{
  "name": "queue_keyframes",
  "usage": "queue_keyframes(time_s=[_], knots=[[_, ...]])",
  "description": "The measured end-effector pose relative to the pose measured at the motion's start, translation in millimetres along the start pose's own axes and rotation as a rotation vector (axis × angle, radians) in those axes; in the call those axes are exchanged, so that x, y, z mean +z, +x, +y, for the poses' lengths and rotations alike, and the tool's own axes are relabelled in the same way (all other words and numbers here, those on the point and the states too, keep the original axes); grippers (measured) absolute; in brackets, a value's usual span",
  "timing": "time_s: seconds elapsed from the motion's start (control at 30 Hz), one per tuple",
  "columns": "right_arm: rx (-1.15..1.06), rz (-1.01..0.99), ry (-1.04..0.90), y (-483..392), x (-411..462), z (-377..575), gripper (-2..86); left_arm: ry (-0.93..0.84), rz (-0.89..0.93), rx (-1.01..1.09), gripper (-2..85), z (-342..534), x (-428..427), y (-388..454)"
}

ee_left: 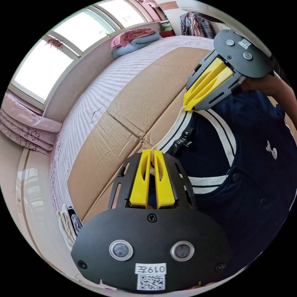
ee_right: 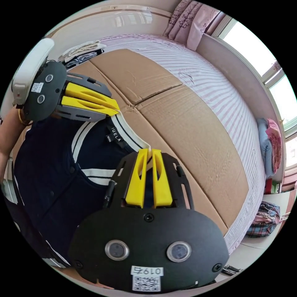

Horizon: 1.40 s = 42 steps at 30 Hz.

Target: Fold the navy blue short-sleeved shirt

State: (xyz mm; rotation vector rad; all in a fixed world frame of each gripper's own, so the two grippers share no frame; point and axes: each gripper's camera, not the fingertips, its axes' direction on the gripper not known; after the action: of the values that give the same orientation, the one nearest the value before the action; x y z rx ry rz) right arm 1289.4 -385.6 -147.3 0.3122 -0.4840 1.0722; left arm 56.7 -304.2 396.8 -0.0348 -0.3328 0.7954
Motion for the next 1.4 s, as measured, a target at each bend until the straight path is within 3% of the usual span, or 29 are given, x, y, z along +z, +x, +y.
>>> queue_keyframes(time_s=[0.37, 0.63, 0.77, 1.0, 1.17, 1.4], knots=[[0.052, -0.085, 0.083, 20.6, -35.8, 24.3, 7.3, 0.1, 0.102, -0.215, 6.7, 15.5, -26.1, -21.9], [0.037, -0.091, -0.008, 21.5, -19.3, 31.1, 8.2, 0.049, 0.129, -0.114, 6.2, 9.8, -20.2, 11.3], [0.019, -0.116, -0.015, 27.7, -20.4, 44.5, 0.9, 0.017, 0.166, -0.059, 3.2, 10.3, -16.9, 25.8], [-0.002, -0.016, 0.003, 27.1, -26.8, 69.2, 0.0, -0.009, -0.03, -0.01, 1.2, 23.0, -24.5, 58.3], [0.08, -0.018, 0.009, 45.9, -37.8, 92.3, 6.1, -0.004, -0.077, -0.076, 0.7, 35.2, -31.0, 69.7], [0.192, -0.11, 0.206, 87.7, -103.3, 155.2, 6.7, 0.282, 0.009, -0.38, 0.8, 76.6, -91.8, 46.2]])
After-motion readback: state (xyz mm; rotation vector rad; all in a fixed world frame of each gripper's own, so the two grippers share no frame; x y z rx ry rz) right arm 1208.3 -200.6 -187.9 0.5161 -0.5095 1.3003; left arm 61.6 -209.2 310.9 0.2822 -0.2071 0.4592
